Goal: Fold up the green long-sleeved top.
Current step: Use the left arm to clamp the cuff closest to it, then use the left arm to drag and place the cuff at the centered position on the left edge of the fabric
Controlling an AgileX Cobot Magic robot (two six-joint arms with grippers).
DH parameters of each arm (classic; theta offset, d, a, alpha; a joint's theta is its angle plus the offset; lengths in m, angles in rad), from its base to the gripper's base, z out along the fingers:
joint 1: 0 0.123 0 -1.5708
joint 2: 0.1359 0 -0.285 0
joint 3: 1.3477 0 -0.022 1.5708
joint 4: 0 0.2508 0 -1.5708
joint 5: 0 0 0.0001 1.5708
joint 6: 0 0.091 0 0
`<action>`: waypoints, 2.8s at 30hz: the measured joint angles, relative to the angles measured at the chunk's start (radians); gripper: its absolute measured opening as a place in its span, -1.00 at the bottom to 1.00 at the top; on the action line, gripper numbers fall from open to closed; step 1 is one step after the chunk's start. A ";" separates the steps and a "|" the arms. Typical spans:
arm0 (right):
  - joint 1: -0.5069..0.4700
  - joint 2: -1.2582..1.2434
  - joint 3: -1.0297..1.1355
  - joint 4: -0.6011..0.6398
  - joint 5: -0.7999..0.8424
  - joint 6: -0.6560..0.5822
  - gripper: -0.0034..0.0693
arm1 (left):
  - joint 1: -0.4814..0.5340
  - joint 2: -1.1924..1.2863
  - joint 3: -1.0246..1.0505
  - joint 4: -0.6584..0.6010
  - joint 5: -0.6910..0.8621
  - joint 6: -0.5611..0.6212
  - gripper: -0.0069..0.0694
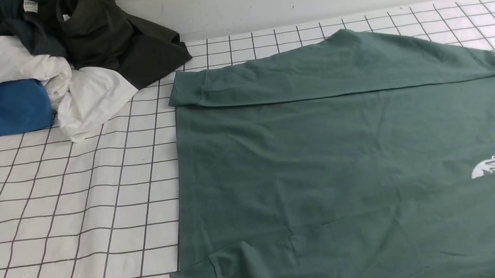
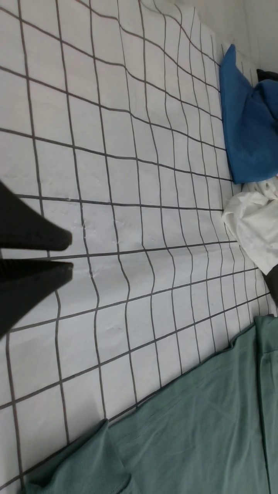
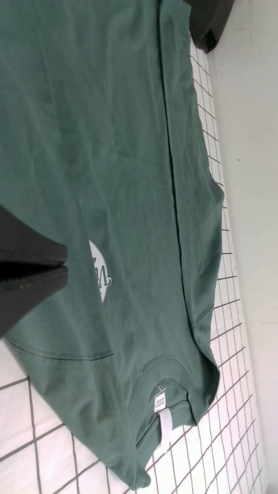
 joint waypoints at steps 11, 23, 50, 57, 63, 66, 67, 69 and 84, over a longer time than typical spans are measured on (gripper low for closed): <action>0.000 0.000 0.005 0.006 -0.310 0.005 -0.94 | 0.000 0.000 0.004 0.001 -0.461 -0.004 -0.75; 0.000 0.000 0.002 0.043 -1.152 0.053 -0.94 | 0.000 -0.001 -0.010 0.007 -1.055 -0.168 -0.75; 0.314 0.980 -0.792 -0.104 0.513 -0.192 -0.94 | -0.267 1.223 -0.785 -0.128 0.320 -0.120 -0.76; 0.475 1.145 -0.873 0.043 0.558 -0.354 -0.94 | -0.339 1.484 -0.836 -0.222 0.261 -0.045 -0.15; 0.483 1.207 -0.875 0.051 0.520 -0.364 -0.94 | -0.340 1.641 -0.882 -0.221 0.241 -0.102 0.10; 0.483 1.210 -0.875 0.051 0.516 -0.364 -0.94 | -0.340 1.695 -0.898 -0.221 0.220 -0.102 -0.04; 0.483 1.210 -0.875 0.051 0.513 -0.364 -0.94 | -0.340 1.702 -0.899 -0.221 0.207 -0.102 -0.14; 0.483 1.210 -0.875 0.051 0.513 -0.364 -0.94 | -0.340 1.720 -0.902 -0.221 0.180 -0.101 -0.41; 0.483 1.210 -0.876 -0.042 0.468 -0.350 -0.94 | -0.323 1.507 -1.226 -0.200 0.236 0.140 -0.84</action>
